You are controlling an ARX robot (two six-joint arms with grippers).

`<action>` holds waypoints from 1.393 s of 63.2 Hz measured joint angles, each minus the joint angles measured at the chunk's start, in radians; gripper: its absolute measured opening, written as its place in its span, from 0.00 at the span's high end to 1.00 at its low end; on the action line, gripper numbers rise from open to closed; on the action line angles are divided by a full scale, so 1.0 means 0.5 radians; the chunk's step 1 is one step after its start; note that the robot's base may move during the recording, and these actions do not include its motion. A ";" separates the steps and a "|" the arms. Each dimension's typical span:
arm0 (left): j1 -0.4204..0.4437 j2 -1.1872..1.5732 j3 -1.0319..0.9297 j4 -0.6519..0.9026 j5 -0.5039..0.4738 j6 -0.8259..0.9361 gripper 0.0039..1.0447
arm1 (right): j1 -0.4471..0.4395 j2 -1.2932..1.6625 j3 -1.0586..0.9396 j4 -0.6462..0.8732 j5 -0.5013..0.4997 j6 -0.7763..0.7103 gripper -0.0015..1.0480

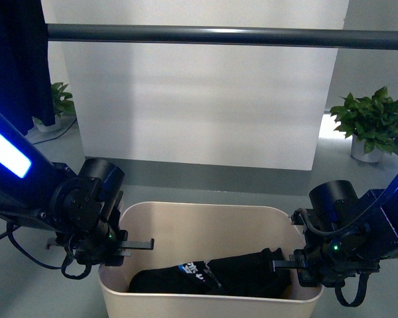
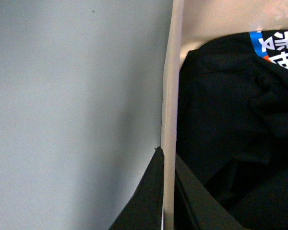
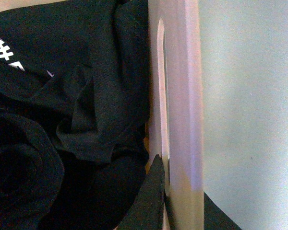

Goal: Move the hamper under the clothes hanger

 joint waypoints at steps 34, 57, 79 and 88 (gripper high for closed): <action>-0.006 0.044 0.053 -0.002 -0.016 0.006 0.78 | 0.000 0.048 0.037 0.027 0.013 -0.014 0.84; -0.017 0.032 -0.011 0.169 -0.025 0.082 0.32 | -0.015 0.053 0.014 0.101 0.072 -0.013 0.38; -0.070 -0.300 -0.230 0.580 0.044 0.153 0.06 | -0.025 -0.108 -0.192 0.446 0.071 0.012 0.08; -0.077 -0.460 -0.314 0.616 0.088 0.144 0.06 | -0.024 -0.266 -0.303 0.581 0.059 0.030 0.07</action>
